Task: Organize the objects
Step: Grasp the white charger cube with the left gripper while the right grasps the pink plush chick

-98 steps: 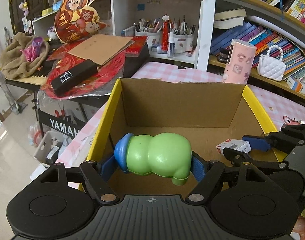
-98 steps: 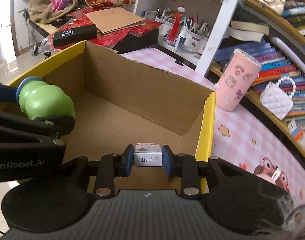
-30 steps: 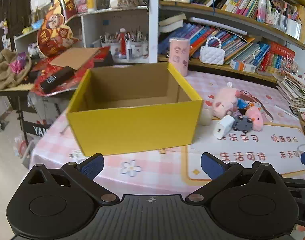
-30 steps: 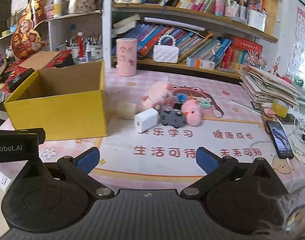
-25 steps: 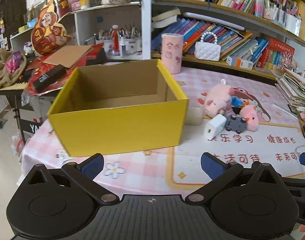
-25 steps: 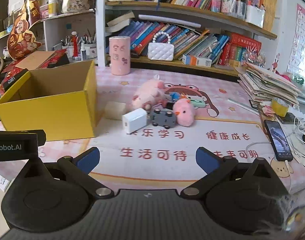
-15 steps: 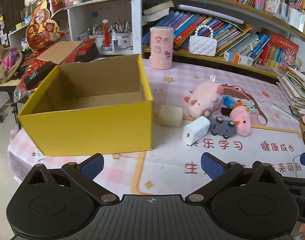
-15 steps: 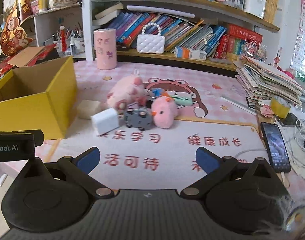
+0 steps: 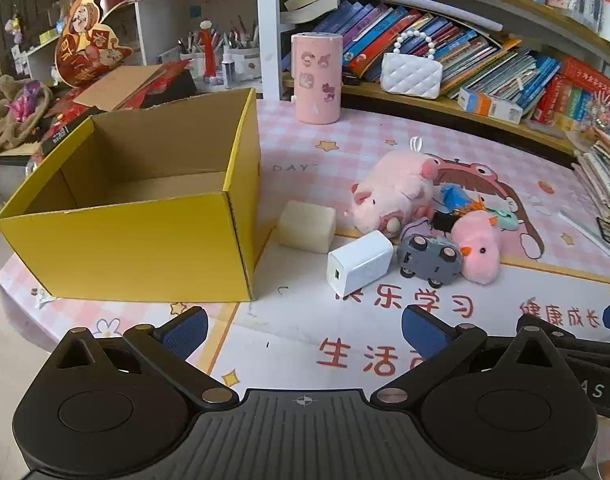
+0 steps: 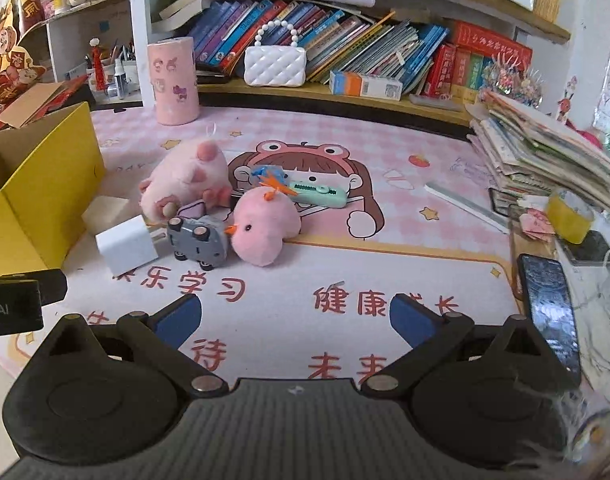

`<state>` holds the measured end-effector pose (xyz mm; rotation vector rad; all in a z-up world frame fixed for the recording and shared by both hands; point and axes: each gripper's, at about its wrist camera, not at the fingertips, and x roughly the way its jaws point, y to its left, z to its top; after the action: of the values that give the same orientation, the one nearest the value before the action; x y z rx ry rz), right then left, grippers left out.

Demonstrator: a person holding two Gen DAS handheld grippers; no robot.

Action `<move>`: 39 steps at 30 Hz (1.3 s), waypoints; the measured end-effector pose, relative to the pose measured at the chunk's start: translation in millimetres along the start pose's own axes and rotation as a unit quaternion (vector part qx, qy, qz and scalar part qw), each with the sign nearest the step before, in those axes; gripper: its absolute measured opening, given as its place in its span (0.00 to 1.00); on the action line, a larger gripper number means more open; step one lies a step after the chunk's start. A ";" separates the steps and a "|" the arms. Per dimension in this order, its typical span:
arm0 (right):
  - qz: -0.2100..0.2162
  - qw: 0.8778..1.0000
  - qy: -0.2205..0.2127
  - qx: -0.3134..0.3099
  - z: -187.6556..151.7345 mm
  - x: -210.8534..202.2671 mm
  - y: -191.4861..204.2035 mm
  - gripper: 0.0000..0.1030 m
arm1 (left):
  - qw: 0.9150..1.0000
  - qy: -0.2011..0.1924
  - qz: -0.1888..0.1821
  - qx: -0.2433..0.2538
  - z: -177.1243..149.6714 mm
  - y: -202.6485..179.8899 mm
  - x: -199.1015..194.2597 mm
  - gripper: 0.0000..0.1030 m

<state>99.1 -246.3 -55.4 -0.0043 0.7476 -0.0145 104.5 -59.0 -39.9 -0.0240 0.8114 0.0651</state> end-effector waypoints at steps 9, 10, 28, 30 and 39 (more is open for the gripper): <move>0.030 1.000 0.007 0.000 16.0 31.2 -15.1 0.84 | 1.000 0.006 0.016 -0.023 10.9 -10.7 20.2 1.00; 0.034 0.999 0.006 0.001 18.7 34.9 -16.4 0.83 | 1.000 0.003 0.022 -0.019 12.5 -12.6 21.1 1.00; 0.077 0.997 0.026 0.019 65.0 119.2 -5.7 0.76 | 0.999 0.015 0.043 0.021 19.4 -40.1 45.4 0.99; 0.074 0.996 0.036 0.019 67.2 127.9 -5.8 0.71 | 0.999 0.015 0.043 0.017 21.3 -41.8 49.1 0.99; 0.099 0.995 0.024 0.018 69.7 115.7 -24.5 0.55 | 0.999 0.021 0.050 0.007 32.6 -58.5 81.6 0.92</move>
<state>231.0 -272.6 -82.7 0.1055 0.7935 0.1613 188.0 -111.8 -77.0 0.0278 0.8541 0.1533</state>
